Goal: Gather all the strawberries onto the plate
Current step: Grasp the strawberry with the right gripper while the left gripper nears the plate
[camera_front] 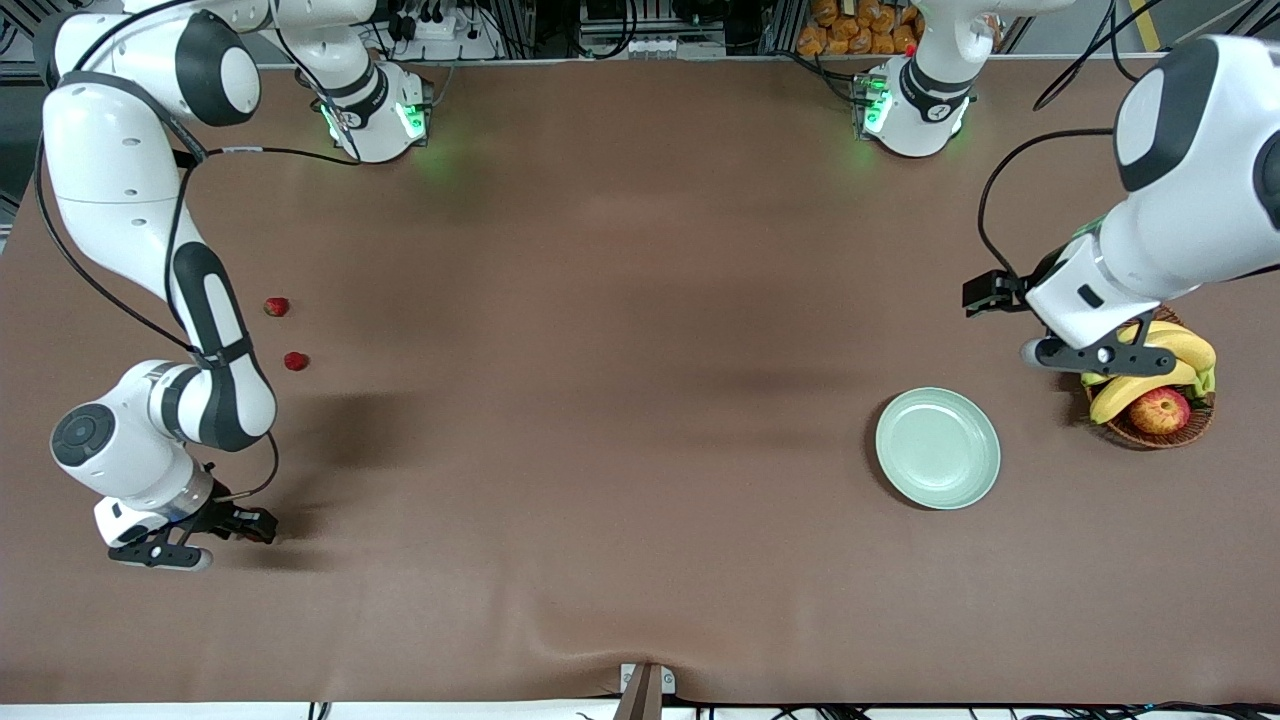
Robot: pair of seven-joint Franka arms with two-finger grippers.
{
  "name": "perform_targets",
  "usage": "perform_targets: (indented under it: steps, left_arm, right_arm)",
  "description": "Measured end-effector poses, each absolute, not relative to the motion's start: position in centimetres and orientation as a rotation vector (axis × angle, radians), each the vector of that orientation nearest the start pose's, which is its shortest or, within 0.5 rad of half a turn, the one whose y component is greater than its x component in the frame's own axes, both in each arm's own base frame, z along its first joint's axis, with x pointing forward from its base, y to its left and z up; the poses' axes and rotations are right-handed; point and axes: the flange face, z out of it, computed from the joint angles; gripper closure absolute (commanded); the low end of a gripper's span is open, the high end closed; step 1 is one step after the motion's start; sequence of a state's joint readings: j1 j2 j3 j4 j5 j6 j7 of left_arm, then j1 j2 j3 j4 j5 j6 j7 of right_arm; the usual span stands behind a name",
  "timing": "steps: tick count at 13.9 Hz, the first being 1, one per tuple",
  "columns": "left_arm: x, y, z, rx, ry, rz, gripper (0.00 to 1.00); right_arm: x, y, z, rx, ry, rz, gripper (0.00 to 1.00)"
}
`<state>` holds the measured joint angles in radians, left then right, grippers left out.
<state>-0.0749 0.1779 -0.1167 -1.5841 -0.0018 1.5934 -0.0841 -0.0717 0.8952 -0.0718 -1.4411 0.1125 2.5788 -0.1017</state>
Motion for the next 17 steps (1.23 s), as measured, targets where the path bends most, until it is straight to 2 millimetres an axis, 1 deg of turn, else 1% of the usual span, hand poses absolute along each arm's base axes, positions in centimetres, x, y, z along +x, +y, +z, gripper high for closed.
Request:
perform_targets:
  steps: [1,2,5,6,8,9,11,12,13,15,17]
  left_arm:
    - [59.0,-10.9,51.4,-3.125,0.167,0.269,0.0]
    - [59.2,-11.0,51.0,-3.126,0.167,0.269,0.0]
    - [59.9,-11.1,49.8,-3.128,0.167,0.273,0.0]
    - [60.1,-11.1,49.2,-3.128,0.168,0.28,0.0]
    - [60.4,-11.4,48.4,-3.129,0.173,0.282,0.0]
    - [60.6,-11.5,48.0,-3.13,0.176,0.283,0.0]
    - [60.9,-12.0,47.3,-3.132,0.187,0.279,0.0]
    - [61.0,-12.4,46.9,-3.131,0.196,0.282,0.0]
    - [61.0,-12.9,46.5,-3.131,0.197,0.283,0.0]
    - [61.1,-13.8,45.9,-3.13,0.178,0.282,0.0]
    - [61.2,-14.5,45.6,-3.134,0.162,0.271,0.0]
  right_arm:
    - [73.7,-9.7,17.5,-3.126,0.151,-0.383,0.75]
    - [73.7,-9.7,17.5,-3.126,0.151,-0.382,0.8]
    - [73.8,-9.7,17.7,-3.125,0.15,-0.385,0.89]
    - [73.8,-9.6,17.8,-3.124,0.149,-0.372,0.94]
    - [74.0,-9.3,18.3,-3.121,0.141,-0.285,0.95]
    - [74.2,-9.0,19.0,-3.116,0.137,-0.229,0.95]
    - [74.9,-8.2,21.2,-3.098,0.169,-0.117,0.95]
    - [75.2,-7.4,22.4,-3.087,0.211,-0.063,0.95]
    - [75.4,-6.1,23.5,-3.075,0.261,-0.024,0.95]
    - [75.5,-2.2,24.7,-3.058,0.38,0.019,0.93]
    - [75.6,1.8,25.0,-3.046,0.464,0.026,0.92]
